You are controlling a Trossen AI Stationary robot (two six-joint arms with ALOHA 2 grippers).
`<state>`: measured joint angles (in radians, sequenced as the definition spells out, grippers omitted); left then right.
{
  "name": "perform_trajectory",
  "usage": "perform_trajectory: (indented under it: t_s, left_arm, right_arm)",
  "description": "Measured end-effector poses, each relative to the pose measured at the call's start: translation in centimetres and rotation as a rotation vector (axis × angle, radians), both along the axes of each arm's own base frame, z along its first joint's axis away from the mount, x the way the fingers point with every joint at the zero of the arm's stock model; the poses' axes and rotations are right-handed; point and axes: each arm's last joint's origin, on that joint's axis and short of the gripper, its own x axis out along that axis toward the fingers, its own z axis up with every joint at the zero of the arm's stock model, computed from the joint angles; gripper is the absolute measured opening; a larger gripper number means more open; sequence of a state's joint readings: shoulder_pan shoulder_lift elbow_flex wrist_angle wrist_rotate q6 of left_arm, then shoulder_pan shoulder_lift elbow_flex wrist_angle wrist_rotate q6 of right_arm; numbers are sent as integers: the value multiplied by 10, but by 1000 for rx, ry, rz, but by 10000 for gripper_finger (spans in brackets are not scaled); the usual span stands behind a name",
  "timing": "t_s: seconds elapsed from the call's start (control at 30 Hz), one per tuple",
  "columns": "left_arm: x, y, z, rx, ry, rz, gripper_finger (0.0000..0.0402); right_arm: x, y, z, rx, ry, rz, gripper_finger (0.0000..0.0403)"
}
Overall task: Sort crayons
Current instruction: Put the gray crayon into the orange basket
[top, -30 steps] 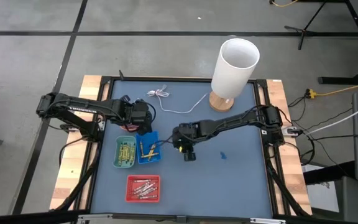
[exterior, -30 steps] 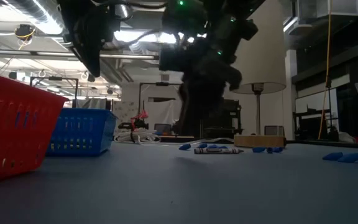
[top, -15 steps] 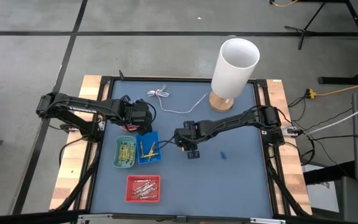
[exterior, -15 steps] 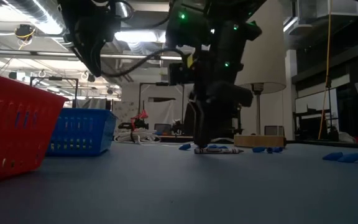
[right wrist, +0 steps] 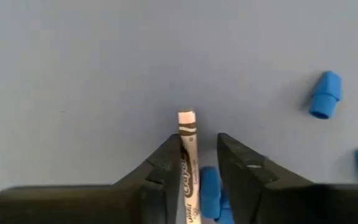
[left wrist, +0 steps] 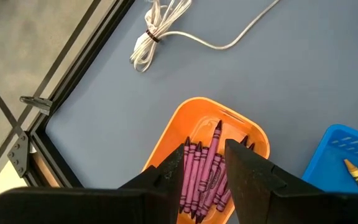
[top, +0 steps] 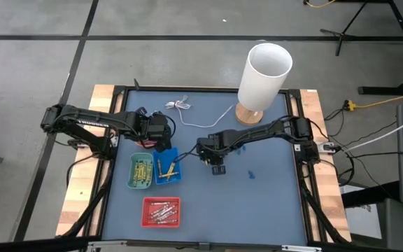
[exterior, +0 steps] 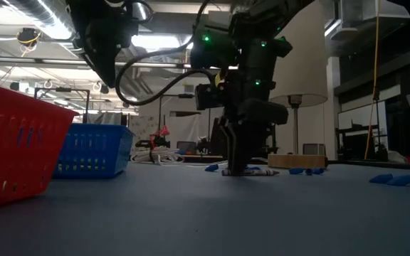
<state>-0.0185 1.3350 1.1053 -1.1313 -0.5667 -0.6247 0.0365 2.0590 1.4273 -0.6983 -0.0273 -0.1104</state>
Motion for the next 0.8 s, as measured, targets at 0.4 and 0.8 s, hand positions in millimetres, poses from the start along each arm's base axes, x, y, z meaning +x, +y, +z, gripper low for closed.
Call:
perform_trajectory:
  t_s: [0.4,0.8]
  left_arm:
    - [0,0,0,0,0,0,99]
    - [1,0,0,6,10,-30,99]
  right_arm:
    - [1,1,-4,10,11,5,14]
    - [3,1,2,11,1,5,11]
